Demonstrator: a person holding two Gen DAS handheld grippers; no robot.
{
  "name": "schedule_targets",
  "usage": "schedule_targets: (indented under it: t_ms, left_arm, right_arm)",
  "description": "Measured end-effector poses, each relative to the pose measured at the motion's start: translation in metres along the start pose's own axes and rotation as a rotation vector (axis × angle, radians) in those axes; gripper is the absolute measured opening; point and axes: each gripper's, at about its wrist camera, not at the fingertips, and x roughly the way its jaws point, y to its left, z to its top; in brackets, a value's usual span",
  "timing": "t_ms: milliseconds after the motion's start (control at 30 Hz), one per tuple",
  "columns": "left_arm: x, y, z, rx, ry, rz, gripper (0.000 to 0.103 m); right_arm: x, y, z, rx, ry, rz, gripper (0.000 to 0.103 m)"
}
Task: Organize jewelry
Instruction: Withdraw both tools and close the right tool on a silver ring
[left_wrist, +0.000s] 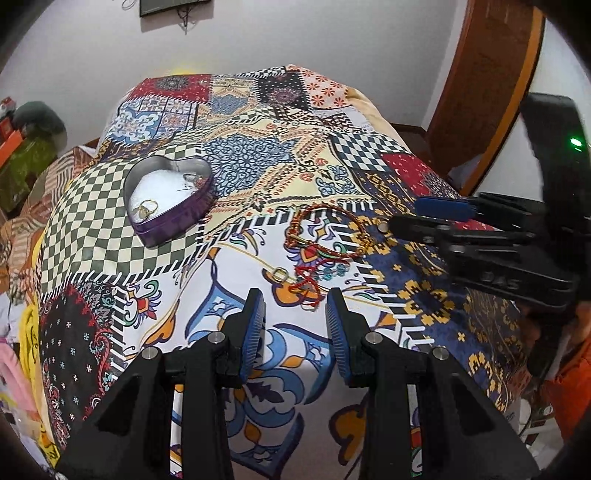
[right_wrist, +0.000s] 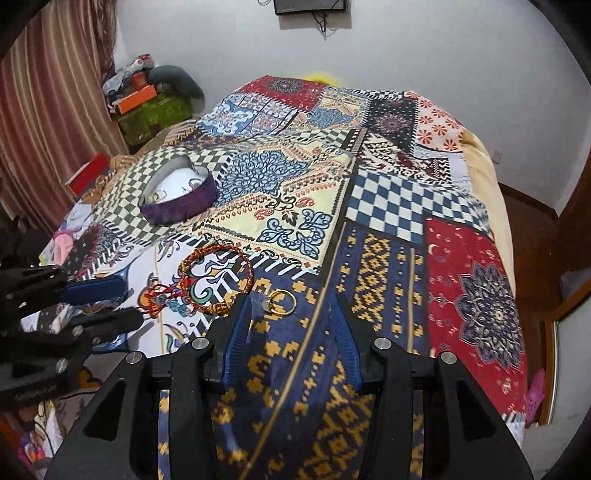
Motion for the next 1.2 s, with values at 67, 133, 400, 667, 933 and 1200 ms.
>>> schedule_targets:
  t_ms: [67, 133, 400, 667, 933, 1200]
  left_arm:
    - [0.001, -0.001, 0.000, 0.000, 0.002, -0.006, 0.035]
    - [0.004, 0.000, 0.000, -0.009, 0.005, -0.008, 0.035]
    - [0.008, 0.003, 0.001, -0.034, -0.012, -0.018, 0.035]
    - [0.010, 0.002, 0.000, -0.033, -0.026, -0.003, 0.025]
    - [0.011, 0.006, 0.002, -0.057, -0.019, -0.050, 0.022]
    - [0.016, 0.001, 0.005, -0.062, -0.024, -0.027, 0.019]
  right_arm:
    - [0.007, 0.001, 0.000, -0.001, 0.006, 0.008, 0.041]
    - [0.012, -0.001, 0.000, 0.011, 0.020, 0.033, 0.041]
    - [0.017, -0.006, -0.003, 0.035, 0.010, 0.049, 0.020]
    - [0.010, -0.003, -0.004, 0.025, -0.009, 0.052, 0.020]
    - [-0.003, -0.001, -0.008, 0.030, -0.022, 0.081, 0.020]
    - [-0.012, 0.002, -0.009, 0.039, -0.037, 0.098, 0.020]
